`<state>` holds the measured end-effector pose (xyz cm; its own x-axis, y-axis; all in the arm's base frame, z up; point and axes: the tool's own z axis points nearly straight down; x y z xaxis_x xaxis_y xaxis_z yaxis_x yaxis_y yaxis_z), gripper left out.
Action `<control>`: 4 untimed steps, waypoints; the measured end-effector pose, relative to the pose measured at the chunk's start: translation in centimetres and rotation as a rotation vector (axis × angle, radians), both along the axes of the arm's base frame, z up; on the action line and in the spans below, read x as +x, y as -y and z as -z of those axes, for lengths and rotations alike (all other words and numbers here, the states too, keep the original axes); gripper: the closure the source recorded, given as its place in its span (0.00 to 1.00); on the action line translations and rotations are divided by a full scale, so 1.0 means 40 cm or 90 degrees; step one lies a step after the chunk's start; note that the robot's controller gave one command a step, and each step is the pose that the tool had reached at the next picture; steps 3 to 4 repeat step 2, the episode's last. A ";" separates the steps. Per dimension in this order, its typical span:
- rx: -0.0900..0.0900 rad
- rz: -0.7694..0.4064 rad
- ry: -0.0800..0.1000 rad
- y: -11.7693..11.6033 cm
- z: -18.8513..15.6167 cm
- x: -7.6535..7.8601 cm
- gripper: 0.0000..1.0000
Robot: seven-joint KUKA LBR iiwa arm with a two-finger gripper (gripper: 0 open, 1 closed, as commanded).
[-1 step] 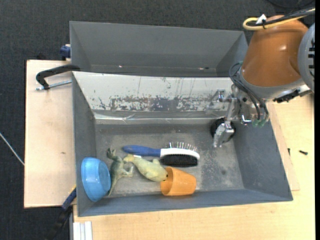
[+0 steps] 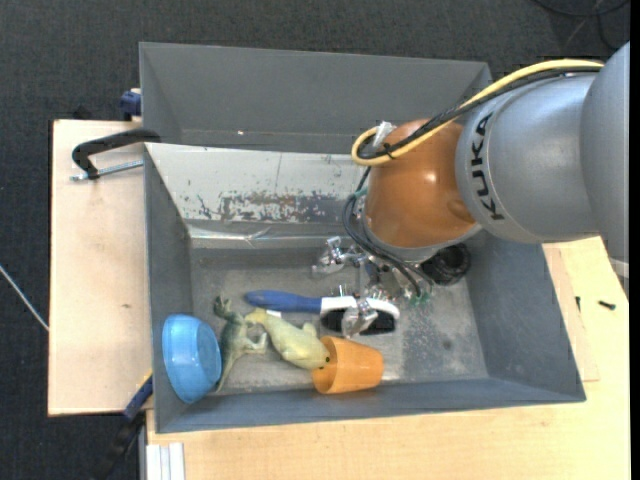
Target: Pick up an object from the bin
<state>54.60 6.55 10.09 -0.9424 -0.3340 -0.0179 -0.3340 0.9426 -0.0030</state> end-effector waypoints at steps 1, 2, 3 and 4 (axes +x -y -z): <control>0.000 0.002 -0.007 0.003 0.003 -0.009 1.00; 0.000 0.018 -0.003 -0.028 -0.317 -0.019 1.00; 0.000 0.018 -0.003 -0.028 -0.317 -0.019 1.00; 0.000 0.018 -0.003 -0.028 -0.317 -0.019 1.00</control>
Offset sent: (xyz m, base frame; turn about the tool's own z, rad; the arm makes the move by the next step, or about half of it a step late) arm 0.0000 0.0000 0.0000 0.0000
